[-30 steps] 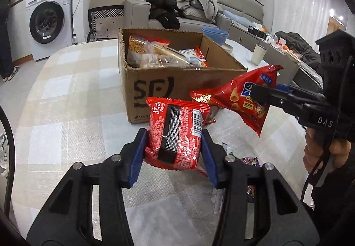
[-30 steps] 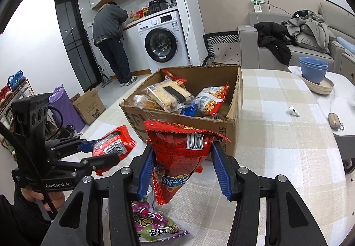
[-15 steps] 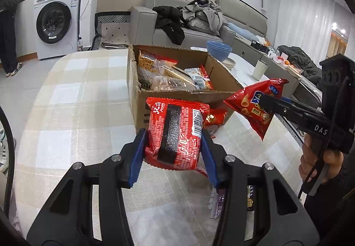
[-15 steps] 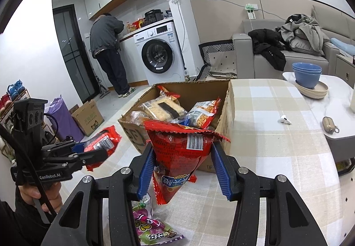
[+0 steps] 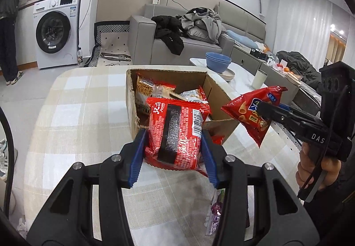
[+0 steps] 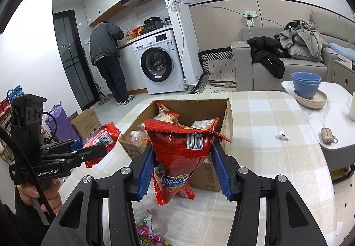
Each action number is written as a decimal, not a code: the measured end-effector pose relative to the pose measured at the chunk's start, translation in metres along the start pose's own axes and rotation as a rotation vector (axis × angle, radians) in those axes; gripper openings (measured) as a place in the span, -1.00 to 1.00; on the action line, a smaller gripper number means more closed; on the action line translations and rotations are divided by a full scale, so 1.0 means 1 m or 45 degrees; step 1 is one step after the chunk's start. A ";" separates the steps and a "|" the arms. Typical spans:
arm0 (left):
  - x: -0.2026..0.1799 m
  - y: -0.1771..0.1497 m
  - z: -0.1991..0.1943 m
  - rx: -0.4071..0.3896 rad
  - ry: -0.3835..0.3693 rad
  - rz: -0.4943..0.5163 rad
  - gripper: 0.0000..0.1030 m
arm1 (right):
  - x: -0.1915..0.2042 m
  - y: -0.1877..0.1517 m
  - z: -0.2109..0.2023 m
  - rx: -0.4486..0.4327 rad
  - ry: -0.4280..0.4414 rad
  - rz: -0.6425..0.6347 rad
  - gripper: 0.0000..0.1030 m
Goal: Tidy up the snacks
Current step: 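Carry both red bags over the box and open both grippers inside, then move the right gripper toward the purple candy bag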
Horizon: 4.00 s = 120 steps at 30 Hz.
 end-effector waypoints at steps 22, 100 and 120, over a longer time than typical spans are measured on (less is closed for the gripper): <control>0.000 0.039 0.039 0.027 0.041 -0.025 -0.14 | -0.019 0.021 0.031 0.010 -0.025 0.039 -0.01; -0.004 0.004 0.049 0.055 0.184 0.053 0.99 | -0.029 -0.021 0.000 0.041 -0.103 0.057 0.99; 0.009 -0.049 0.042 0.125 0.197 0.026 0.99 | 0.002 -0.086 0.015 0.271 -0.039 -0.106 0.99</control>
Point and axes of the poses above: each gripper's, at about its wrist camera, not at the fingertips, and z roughly the way its jaws point, x to its left, y to its top, the point moved 8 cm from there along z, roughly the way its jaws point, and after that the axes turned 1 degree about x, right-handed, at the moved point
